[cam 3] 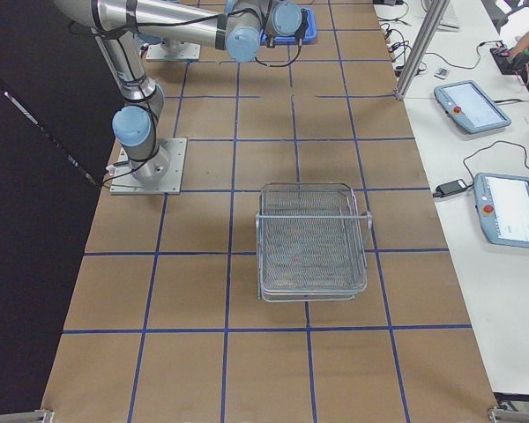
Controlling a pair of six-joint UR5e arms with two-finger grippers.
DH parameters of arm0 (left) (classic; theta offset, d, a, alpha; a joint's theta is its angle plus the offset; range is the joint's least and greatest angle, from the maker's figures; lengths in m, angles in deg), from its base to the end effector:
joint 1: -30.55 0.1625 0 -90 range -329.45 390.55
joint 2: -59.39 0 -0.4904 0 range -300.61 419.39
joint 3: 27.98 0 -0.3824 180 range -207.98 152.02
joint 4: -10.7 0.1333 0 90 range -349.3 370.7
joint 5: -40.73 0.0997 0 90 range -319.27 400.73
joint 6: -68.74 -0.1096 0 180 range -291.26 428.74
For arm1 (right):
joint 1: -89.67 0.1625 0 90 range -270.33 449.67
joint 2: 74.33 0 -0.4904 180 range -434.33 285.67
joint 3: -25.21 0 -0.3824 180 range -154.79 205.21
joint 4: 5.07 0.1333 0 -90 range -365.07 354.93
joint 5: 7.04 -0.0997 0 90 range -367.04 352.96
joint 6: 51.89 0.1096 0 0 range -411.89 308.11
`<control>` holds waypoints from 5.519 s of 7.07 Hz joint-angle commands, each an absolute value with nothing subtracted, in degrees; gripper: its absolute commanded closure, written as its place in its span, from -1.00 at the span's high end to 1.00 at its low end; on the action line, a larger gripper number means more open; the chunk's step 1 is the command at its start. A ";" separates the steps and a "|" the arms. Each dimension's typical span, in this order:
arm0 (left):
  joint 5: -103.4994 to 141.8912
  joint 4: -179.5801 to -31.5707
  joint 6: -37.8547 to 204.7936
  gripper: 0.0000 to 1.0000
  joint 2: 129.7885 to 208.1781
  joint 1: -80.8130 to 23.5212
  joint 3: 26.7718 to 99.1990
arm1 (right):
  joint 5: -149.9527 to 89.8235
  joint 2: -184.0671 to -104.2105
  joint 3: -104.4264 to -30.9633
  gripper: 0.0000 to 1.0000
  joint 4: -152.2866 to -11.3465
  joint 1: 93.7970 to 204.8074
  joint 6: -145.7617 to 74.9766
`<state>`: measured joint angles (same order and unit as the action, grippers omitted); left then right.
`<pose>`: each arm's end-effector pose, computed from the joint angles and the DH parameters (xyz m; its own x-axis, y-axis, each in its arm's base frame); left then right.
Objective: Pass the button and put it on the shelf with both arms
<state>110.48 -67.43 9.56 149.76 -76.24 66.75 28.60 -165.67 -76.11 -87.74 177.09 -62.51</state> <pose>-0.3070 -0.4246 0.5285 -0.2078 0.9753 0.0749 0.9082 0.2208 -0.3556 0.2023 -0.4509 0.4959 -0.5694 0.0874 -0.8174 -0.0630 0.9868 0.1495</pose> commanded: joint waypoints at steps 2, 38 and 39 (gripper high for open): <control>110.34 -67.52 10.46 0.19 149.83 -76.24 66.76 | 28.64 -165.83 -75.95 -0.20 -87.77 177.39 -61.91; 129.41 -81.76 65.66 1.00 148.07 -56.64 58.42 | 79.88 -167.23 -66.37 1.00 -100.61 178.44 -60.51; 129.67 -81.06 65.92 1.00 148.77 -56.72 57.28 | 79.88 -167.23 -66.37 1.00 -100.69 178.44 -60.59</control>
